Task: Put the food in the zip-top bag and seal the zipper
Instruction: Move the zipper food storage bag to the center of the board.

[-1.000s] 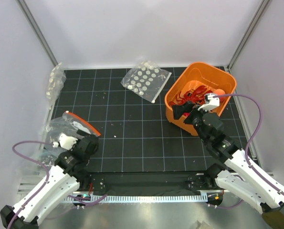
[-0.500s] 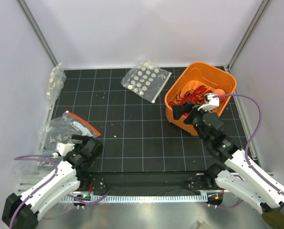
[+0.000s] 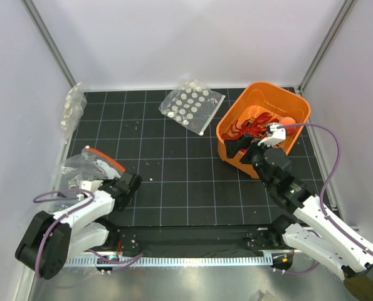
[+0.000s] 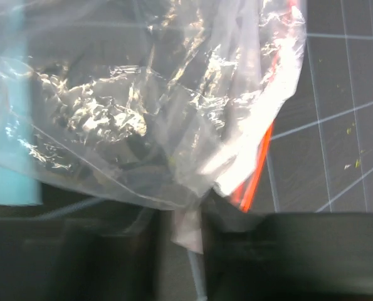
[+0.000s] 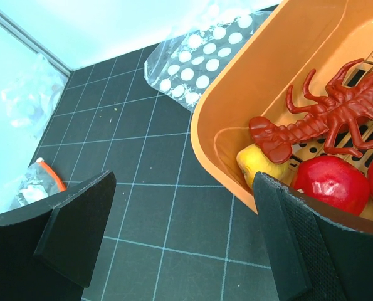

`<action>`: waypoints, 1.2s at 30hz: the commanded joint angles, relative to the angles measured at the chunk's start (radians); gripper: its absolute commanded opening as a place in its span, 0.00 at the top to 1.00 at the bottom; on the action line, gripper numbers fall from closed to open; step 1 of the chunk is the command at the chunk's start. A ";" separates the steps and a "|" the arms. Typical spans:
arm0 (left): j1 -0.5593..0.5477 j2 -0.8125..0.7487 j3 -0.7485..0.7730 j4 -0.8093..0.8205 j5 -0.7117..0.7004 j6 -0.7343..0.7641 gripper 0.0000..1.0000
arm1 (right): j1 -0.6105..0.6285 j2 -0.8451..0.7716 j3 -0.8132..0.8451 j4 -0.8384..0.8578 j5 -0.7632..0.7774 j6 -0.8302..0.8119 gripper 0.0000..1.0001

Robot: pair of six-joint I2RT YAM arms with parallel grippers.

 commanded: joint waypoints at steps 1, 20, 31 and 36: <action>0.013 0.073 0.100 0.078 -0.059 0.024 0.83 | -0.001 0.000 0.003 0.058 0.001 -0.010 0.01; -0.154 0.057 0.508 0.335 1.154 1.110 0.97 | 0.001 -0.001 0.008 0.047 0.033 -0.022 0.00; -0.214 -0.296 0.433 0.017 0.703 1.233 0.00 | 0.001 0.043 0.012 0.058 0.024 -0.022 0.00; -0.214 -0.195 0.477 0.025 0.744 1.285 0.00 | 0.001 0.074 0.017 0.056 0.027 -0.022 0.00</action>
